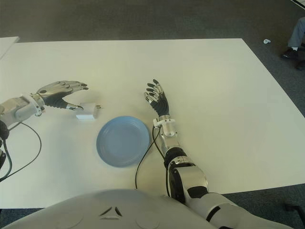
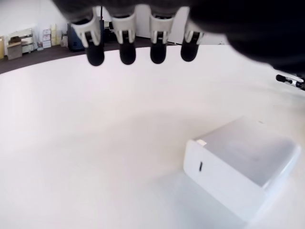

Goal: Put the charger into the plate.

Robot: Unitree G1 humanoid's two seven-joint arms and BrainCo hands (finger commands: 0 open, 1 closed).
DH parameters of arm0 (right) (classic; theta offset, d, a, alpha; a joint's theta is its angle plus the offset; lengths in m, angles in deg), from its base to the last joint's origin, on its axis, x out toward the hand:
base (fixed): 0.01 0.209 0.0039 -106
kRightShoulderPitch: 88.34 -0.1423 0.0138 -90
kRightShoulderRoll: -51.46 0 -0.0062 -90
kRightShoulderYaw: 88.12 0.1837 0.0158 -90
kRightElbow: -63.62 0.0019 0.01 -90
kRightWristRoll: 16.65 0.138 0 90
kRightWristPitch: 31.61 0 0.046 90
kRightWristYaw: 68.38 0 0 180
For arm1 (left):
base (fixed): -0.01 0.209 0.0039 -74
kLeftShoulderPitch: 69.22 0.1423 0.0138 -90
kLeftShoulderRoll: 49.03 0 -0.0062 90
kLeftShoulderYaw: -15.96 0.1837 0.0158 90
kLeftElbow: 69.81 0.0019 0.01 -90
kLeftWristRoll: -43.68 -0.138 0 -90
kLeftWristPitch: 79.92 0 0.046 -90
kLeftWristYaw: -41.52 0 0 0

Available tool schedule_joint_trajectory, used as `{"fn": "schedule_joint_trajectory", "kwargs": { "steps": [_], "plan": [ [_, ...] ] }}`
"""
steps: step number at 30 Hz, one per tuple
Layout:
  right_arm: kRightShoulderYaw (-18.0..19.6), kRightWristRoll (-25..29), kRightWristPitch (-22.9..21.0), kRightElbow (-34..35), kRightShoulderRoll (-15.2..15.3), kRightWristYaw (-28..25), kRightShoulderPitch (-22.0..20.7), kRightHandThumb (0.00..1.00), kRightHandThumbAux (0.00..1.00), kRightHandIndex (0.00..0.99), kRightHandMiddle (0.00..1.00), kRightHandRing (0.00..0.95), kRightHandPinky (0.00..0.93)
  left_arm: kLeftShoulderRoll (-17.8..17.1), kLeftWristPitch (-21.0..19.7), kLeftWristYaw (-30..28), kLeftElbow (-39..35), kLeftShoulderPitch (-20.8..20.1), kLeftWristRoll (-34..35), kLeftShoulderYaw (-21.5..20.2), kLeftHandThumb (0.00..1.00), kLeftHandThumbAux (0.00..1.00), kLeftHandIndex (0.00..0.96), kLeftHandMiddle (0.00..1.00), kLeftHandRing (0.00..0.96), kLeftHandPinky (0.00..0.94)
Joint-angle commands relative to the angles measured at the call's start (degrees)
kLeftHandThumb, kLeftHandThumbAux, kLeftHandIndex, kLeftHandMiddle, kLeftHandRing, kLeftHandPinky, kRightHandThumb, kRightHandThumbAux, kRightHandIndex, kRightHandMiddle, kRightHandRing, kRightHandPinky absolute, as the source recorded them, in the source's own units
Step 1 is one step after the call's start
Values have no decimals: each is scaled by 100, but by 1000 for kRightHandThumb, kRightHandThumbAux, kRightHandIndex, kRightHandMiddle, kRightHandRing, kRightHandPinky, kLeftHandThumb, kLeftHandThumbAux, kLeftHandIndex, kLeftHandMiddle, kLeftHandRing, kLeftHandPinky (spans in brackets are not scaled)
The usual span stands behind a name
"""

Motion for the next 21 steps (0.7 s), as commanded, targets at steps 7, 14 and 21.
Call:
{"fn": "schedule_joint_trajectory", "kwargs": {
  "steps": [7, 14, 21],
  "plan": [
    [12, 13, -149, -308, -27, 56, 703, 204, 686, 52, 230, 241, 223, -124, -90, 288, -175, 2, -319, 277, 287, 160, 0, 0, 0, 0],
    [2, -20, -170, -277, -22, 81, 705, 201, 695, 50, 228, 235, 220, -347, -173, 581, -665, 222, -519, 318, 272, 174, 0, 0, 0, 0],
    [-7, -39, -208, -275, -13, 88, 691, 198, 708, 49, 230, 235, 218, -460, -276, 750, -965, 395, -568, 285, 260, 176, 0, 0, 0, 0]
  ]
}}
